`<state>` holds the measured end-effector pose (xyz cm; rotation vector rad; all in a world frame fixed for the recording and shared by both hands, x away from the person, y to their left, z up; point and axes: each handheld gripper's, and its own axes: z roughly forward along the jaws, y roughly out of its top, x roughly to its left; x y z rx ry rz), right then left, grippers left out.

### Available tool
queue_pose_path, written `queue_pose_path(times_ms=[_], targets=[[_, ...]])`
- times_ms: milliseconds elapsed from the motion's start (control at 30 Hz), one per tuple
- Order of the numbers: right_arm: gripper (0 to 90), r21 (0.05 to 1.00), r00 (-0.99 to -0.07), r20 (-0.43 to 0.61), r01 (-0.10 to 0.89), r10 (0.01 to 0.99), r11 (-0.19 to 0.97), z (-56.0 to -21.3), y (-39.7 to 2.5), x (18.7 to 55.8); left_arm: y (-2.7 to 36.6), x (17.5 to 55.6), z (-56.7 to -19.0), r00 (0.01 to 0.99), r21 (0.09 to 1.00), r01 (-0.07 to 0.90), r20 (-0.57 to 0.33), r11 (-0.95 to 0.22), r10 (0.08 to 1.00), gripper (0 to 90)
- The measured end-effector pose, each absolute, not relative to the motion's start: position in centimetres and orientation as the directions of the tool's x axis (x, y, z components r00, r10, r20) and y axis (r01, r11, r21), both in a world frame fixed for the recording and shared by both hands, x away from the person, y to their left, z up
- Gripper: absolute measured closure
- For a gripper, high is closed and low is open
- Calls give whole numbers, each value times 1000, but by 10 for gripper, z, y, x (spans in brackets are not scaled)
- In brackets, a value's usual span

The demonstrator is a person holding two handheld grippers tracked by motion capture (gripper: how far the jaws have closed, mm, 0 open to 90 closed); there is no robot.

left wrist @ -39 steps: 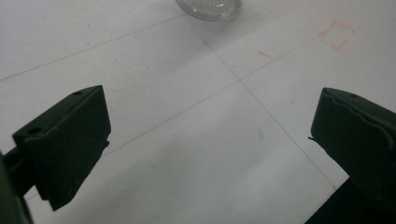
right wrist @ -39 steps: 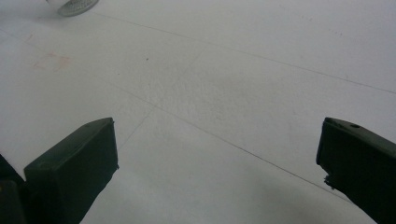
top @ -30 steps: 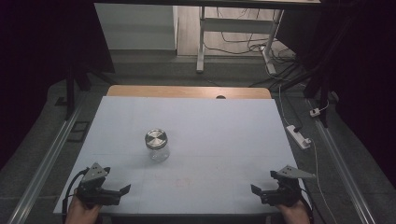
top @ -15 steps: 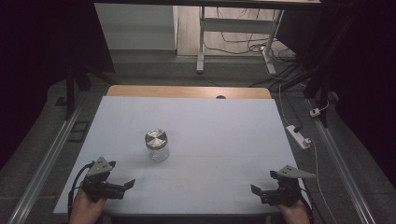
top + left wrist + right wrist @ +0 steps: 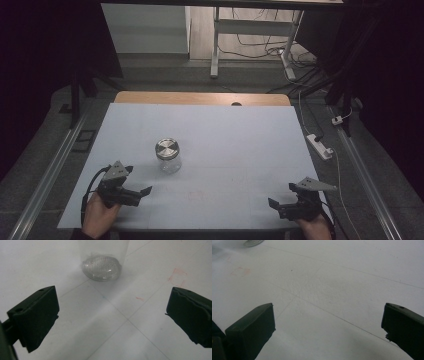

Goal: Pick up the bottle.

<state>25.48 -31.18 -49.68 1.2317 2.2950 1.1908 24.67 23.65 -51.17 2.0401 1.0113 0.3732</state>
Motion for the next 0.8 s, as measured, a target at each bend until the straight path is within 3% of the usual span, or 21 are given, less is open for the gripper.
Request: queue_pose_path(times_ms=[433, 800], targets=[[0, 771, -600, 131, 562, 789, 299, -497, -312, 255, 222, 273, -514, 655, 791, 485, -47, -372, 754, 0], [0, 769, -601, 132, 564, 788, 301, -497, -312, 255, 205, 299, -512, 662, 764, 512, -59, -393, 747, 0]])
